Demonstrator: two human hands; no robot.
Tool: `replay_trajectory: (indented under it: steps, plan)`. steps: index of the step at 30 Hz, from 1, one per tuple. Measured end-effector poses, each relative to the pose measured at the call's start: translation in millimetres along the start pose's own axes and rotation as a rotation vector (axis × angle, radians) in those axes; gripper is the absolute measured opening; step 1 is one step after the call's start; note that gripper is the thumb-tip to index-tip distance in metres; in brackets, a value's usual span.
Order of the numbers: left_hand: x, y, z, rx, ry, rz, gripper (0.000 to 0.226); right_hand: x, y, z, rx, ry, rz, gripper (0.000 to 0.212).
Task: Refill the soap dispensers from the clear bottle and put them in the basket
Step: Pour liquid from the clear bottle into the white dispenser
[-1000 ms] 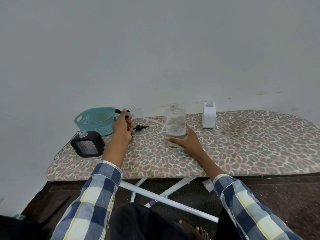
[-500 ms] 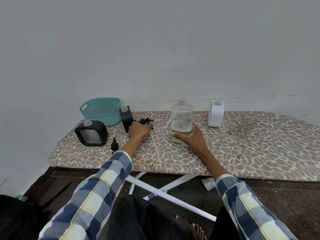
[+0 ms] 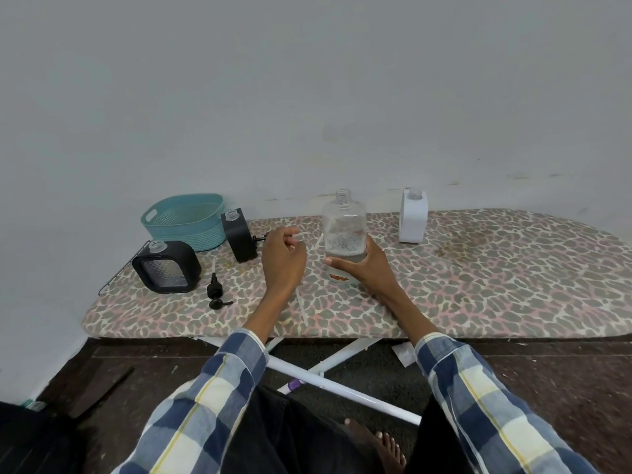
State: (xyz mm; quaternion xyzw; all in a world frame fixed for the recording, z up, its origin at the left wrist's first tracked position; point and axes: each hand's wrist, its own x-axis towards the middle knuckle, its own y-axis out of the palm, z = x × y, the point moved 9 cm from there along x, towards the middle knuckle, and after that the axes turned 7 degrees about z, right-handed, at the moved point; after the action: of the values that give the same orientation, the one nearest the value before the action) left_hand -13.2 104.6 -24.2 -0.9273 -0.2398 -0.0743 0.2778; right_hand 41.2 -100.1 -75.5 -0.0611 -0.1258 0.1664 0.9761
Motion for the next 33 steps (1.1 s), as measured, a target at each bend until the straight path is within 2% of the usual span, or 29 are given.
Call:
replay_trajectory:
  steps: [5, 9, 11, 12, 16, 17, 20, 24, 26, 29, 33]
  plan:
    - [-11.0, 47.8, -23.1, -0.262, 0.028, 0.333, 0.05, -5.5, 2.4, 7.1, 0.098, -0.014, 0.088, 0.063]
    - [-17.0, 54.5, -25.5, -0.311, 0.054, 0.354, 0.047, -10.4, 1.0, 5.9, 0.093, 0.047, 0.182, 0.071]
    - [-18.1, 55.2, -25.3, -0.303, 0.073, 0.353, 0.049, -15.8, -16.7, -1.8, 0.036, 0.07, 0.073, 0.077]
    - [-17.9, 56.4, -25.1, -0.3, 0.081, 0.357, 0.051, -19.6, -31.7, -2.9, -0.006, 0.052, -0.033, 0.071]
    - [-18.3, 58.1, -24.2, -0.301, 0.073, 0.354, 0.056, -34.8, -97.3, 13.8, -0.226, -0.029, -0.483, 0.029]
    - [-18.7, 58.3, -24.2, -0.304, 0.066, 0.353, 0.056, -34.2, -109.6, 18.8, -0.285, -0.03, -0.558, 0.031]
    - [-20.8, 57.5, -26.3, -0.31, 0.061, 0.361, 0.055, -24.5, -135.1, 28.6, -0.442, -0.008, -0.698, 0.054]
    - [-22.9, 54.2, -27.3, -0.305, 0.061, 0.375, 0.054, 0.9, -147.0, 13.2, -0.58, 0.145, -0.711, 0.084]
    - [-23.0, 52.2, -27.8, -0.292, 0.053, 0.385, 0.055, 12.1, -146.9, 2.4, -0.61, 0.23, -0.664, 0.089]
    - [-24.7, 50.2, -30.8, -0.267, 0.051, 0.411, 0.057, 18.4, -146.1, -7.9, -0.648, 0.319, -0.6, 0.077]
    - [-23.1, 45.2, -30.4, -0.272, 0.049, 0.405, 0.059, 3.7, -150.3, -1.3, -0.52, 0.249, -0.66, 0.061]
